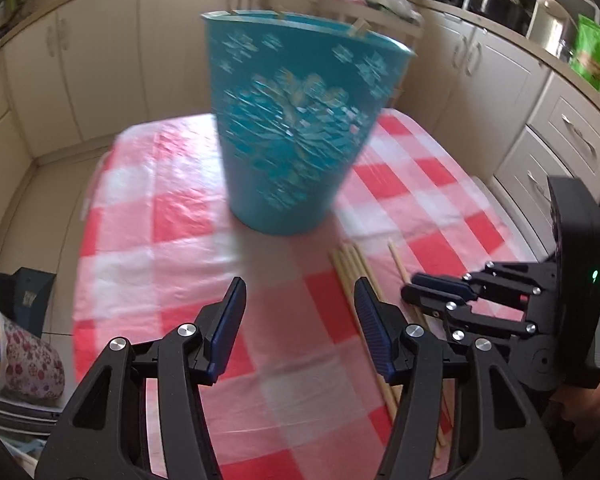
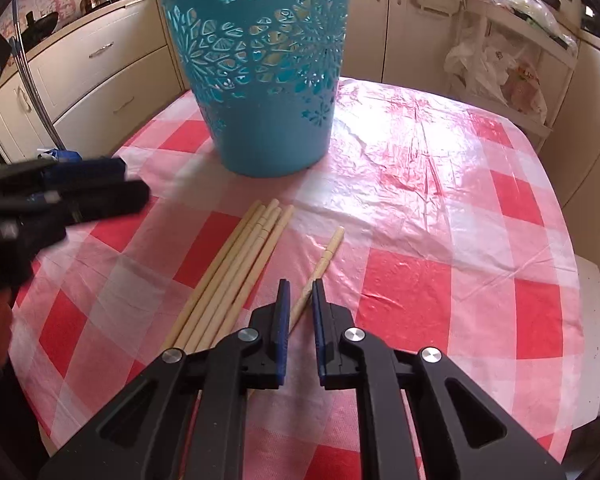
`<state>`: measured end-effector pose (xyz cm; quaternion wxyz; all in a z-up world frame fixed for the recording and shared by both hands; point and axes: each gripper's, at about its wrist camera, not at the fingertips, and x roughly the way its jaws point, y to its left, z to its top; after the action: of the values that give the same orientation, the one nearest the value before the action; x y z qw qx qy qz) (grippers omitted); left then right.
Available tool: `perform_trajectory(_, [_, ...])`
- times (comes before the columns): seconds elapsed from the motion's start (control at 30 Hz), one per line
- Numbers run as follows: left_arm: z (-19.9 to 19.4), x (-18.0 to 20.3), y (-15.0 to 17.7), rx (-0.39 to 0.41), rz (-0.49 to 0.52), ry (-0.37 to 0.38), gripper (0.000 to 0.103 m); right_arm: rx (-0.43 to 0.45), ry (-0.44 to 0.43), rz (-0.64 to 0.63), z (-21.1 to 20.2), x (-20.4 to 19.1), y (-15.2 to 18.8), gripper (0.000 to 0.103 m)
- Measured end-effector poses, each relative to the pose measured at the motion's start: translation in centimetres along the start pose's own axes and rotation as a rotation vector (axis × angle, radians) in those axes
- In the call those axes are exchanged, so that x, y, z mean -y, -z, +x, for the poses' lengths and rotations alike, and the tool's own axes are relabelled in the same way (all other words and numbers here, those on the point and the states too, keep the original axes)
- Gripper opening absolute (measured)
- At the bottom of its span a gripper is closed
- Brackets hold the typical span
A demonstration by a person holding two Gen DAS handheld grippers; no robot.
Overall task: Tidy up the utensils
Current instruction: 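Move both open grippers back to the chopsticks on the table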
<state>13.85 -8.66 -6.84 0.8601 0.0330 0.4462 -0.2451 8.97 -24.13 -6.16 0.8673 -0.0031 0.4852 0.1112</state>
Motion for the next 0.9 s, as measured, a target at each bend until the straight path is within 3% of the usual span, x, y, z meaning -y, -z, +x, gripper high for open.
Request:
perform_trajectory(0.33, [3.2, 0.8, 0.8, -0.071, 0.021, -0.032, 0.053, 0.004, -0.055, 0.052, -0.4, 0.8, 0.4, 0.012])
perform_trajectory(0.9, [4.6, 2.1, 0.7, -0.093, 0.078, -0.087, 0.053, 0.005, -0.057, 0.053, -0.4, 0.8, 0.3, 0.013])
